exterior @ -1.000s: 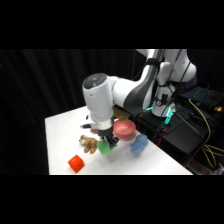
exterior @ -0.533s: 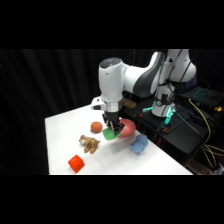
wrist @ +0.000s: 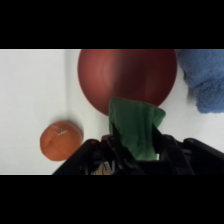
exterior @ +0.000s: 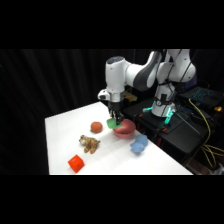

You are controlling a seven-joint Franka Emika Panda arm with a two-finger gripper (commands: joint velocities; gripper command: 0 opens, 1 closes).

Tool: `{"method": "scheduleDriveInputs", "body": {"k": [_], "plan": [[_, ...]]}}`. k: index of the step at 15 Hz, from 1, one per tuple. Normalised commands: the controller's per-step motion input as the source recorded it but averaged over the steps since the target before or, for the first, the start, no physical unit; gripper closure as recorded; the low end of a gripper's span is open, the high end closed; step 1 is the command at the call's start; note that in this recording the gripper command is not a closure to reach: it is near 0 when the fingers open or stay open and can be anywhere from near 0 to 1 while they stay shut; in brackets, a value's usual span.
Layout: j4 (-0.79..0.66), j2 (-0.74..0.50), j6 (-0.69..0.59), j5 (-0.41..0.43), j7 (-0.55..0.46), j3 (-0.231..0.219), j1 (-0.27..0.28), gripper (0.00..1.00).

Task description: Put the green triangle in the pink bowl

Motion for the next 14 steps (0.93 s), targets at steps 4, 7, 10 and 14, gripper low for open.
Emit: {"method": "scheduleDriveInputs", "body": {"k": [4,7,10,14], "plan": [[-0.34,-0.31,0.13,0.064,0.16,0.035,-0.016,1.00],[-0.26,-0.23,0.10,0.102,0.08,0.031,-0.030,1.00],[-0.15,-0.20,0.06,0.106,0.07,0.037,-0.028,0.00],[-0.10,-0.20,0.04,0.112,0.04,0.038,-0.027,0.00]]}}
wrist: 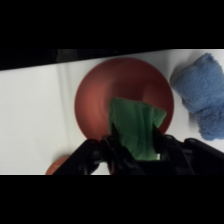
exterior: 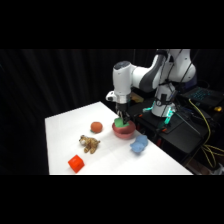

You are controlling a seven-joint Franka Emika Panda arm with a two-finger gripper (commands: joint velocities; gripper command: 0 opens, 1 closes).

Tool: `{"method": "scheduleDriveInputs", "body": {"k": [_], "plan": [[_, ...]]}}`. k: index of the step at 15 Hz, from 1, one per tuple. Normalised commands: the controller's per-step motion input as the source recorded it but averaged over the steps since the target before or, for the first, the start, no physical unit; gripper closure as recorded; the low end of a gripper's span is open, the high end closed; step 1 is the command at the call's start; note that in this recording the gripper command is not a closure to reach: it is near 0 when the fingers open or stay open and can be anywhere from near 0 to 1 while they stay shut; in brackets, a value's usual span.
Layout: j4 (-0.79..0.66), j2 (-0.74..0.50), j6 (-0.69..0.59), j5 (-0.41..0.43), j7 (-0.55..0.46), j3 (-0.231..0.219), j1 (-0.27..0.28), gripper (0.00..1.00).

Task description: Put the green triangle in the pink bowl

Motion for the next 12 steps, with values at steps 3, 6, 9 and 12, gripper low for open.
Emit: {"method": "scheduleDriveInputs", "body": {"k": [3,6,9,12], "plan": [[-0.09,-0.20,0.04,0.101,0.03,0.033,-0.033,0.00],[-0.11,-0.21,0.05,0.095,0.02,0.031,-0.035,0.00],[-0.12,-0.21,0.06,0.090,0.01,0.030,-0.038,0.00],[-0.12,-0.21,0.07,0.086,0.02,0.030,-0.039,0.00]]}}
